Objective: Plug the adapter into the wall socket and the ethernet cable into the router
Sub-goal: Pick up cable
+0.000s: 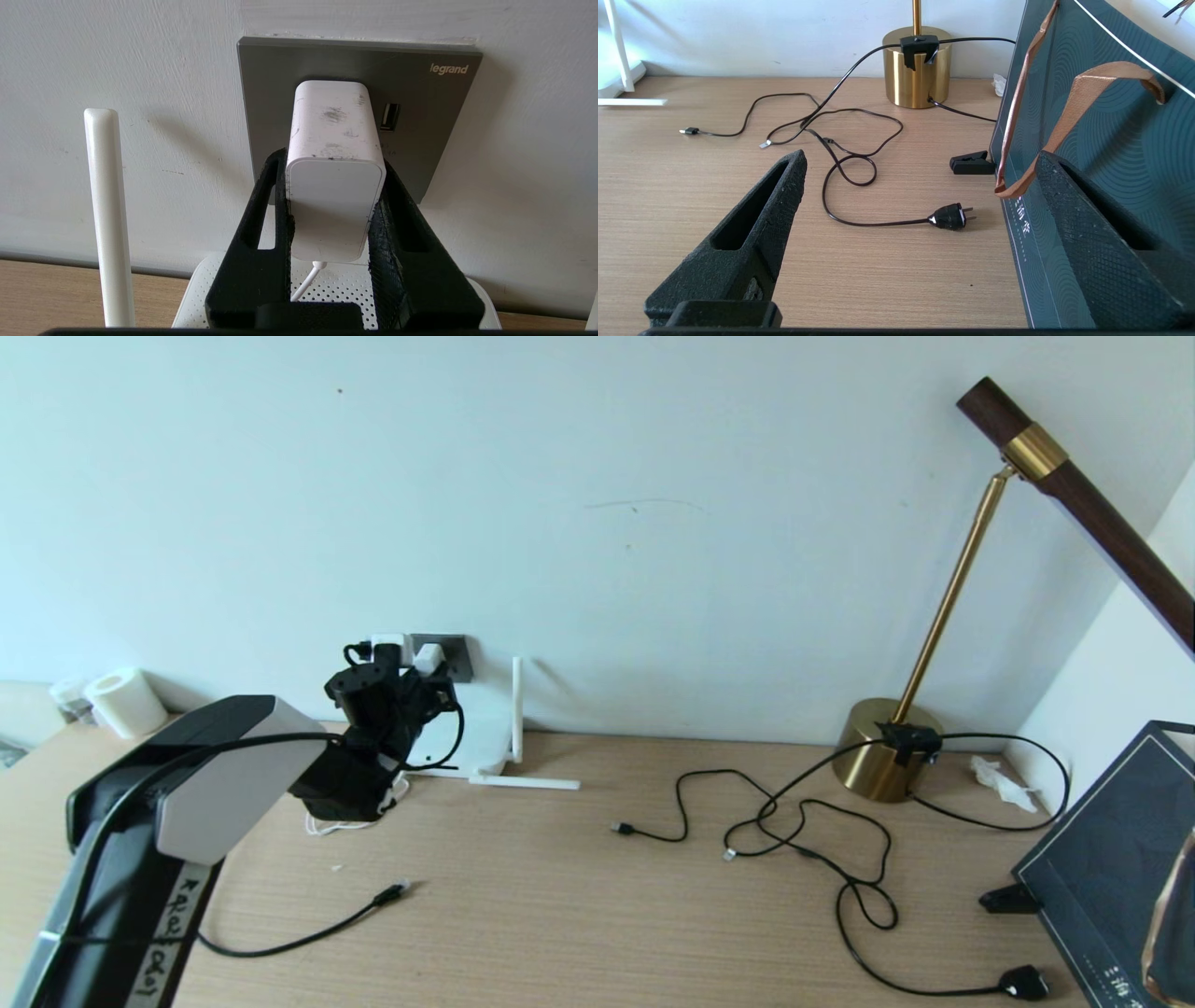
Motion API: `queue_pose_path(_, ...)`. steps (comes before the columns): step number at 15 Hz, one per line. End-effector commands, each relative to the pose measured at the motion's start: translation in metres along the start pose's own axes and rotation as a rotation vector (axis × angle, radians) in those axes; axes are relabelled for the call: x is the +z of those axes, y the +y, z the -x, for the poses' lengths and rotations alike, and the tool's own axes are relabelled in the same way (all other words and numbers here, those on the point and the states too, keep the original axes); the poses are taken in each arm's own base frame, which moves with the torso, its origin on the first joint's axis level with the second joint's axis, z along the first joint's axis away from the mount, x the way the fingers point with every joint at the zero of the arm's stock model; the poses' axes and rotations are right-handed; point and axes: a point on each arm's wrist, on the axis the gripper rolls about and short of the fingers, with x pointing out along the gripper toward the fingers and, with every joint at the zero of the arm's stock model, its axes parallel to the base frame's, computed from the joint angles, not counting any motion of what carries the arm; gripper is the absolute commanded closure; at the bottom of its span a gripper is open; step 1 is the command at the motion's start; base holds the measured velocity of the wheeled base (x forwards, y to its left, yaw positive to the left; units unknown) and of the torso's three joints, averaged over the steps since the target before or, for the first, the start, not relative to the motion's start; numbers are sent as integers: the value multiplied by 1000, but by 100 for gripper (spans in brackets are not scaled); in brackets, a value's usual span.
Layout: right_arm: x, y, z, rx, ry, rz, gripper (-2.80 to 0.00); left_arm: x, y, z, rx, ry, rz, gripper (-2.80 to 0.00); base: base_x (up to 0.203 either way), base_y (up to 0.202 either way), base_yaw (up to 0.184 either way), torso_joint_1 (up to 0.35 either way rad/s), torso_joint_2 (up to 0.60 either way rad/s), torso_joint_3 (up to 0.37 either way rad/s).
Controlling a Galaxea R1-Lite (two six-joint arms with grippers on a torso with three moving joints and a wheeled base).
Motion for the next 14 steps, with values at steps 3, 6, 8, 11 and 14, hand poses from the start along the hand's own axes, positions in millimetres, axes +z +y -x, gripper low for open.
queue_pose_path(3, -3, 0, -1, 1, 10, 0, -280, 3, -1, 0, 0, -11, 0, 0, 0, 0, 0, 0, 0, 0)
queue_pose_path(6, -3, 0, -1, 1, 10, 0, -280, 4, -1, -1, 1, -16, 0, 0, 0, 0, 0, 0, 0, 0)
queue_pose_path(8, -3, 0, -1, 1, 10, 0, -280, 4, -1, -1, 1, -16, 0, 0, 0, 0, 0, 0, 0, 0)
queue_pose_path(11, -3, 0, -1, -1, 10, 0, -280, 5, -1, -2, 1, -13, -2, 0, 0, 0, 0, 0, 0, 0)
queue_pose_path(14, -3, 0, -1, 0, 10, 0, -280, 6, -1, -2, 1, -14, -2, 0, 0, 0, 0, 0, 0, 0)
